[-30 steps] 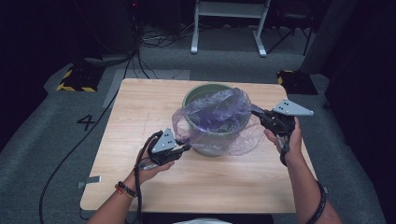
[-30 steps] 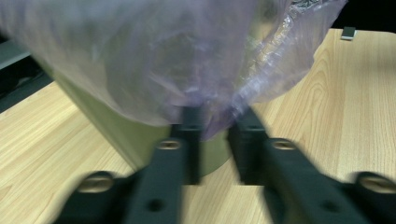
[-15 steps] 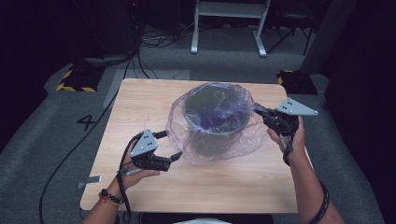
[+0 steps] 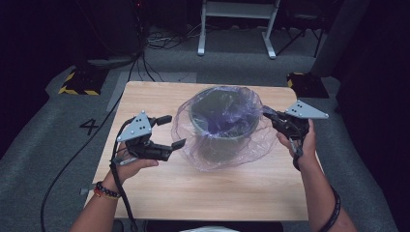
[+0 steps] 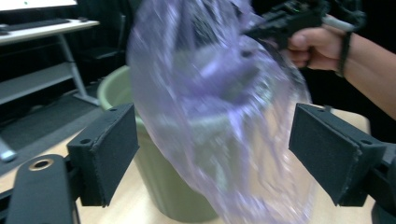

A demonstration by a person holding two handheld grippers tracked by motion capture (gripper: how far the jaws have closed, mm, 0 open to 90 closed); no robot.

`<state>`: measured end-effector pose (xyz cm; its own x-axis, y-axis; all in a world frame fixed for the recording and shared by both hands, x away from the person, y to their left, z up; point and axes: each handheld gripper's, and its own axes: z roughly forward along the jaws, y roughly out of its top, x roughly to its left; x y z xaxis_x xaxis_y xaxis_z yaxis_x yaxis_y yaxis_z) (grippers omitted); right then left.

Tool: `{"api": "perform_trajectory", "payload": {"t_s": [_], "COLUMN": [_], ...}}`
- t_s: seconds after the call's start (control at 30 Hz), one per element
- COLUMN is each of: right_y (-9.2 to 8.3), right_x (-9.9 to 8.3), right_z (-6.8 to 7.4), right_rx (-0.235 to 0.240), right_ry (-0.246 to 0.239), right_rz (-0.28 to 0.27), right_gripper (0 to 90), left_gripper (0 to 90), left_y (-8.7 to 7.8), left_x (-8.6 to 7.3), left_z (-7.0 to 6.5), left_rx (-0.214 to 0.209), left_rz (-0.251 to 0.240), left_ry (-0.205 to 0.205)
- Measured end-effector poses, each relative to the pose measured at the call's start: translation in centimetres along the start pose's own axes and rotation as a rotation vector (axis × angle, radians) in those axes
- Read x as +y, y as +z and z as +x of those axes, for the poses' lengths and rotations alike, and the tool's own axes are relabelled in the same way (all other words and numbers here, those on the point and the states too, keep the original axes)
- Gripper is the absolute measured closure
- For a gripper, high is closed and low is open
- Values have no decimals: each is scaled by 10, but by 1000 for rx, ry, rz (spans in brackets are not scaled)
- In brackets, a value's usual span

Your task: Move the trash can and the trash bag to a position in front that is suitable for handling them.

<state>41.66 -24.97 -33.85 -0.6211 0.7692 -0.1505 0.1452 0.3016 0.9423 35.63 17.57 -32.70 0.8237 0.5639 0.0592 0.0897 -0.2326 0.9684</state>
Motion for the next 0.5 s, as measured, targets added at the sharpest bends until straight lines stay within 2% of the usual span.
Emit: {"api": "perform_trajectory", "payload": {"t_s": [0.07, 0.1, 0.17, 0.27, 0.3, 0.33, 0.4, 0.5], "right_y": [0, 0, 0, 0, 0, 0, 1, 1], "right_x": [0, 0, 1, 1, 1, 1, 1, 1], "right_z": [-1, -1, -2, -3, -4, -4, -6, -9], "right_rx": [0, 1, -2, -3, -3, -3, -8, -8], "right_ry": [-1, 2, 4, 2, 3, 3, 8, 23], "right_rz": [-1, -2, 0, 2, 5, 7, 6, -18], "right_gripper": [875, 872, 867, 834, 810, 787, 659, 458], "left_gripper": [193, 229, 305, 406, 507, 529, 610, 667], "left_y": [7, 12, 21, 36, 39, 43, 49, 54], "left_x": [6, 8, 10, 9, 9, 9, 10, 13], "left_z": [4, 7, 13, 21, 23, 25, 30, 35], "left_rx": [15, 38, 32, 42, 49, 62, 60, 53], "left_rz": [10, 17, 26, 61, 63, 68, 63, 50], "left_ry": [8, 10, 3, 23, 28, 29, 24, 12]}}
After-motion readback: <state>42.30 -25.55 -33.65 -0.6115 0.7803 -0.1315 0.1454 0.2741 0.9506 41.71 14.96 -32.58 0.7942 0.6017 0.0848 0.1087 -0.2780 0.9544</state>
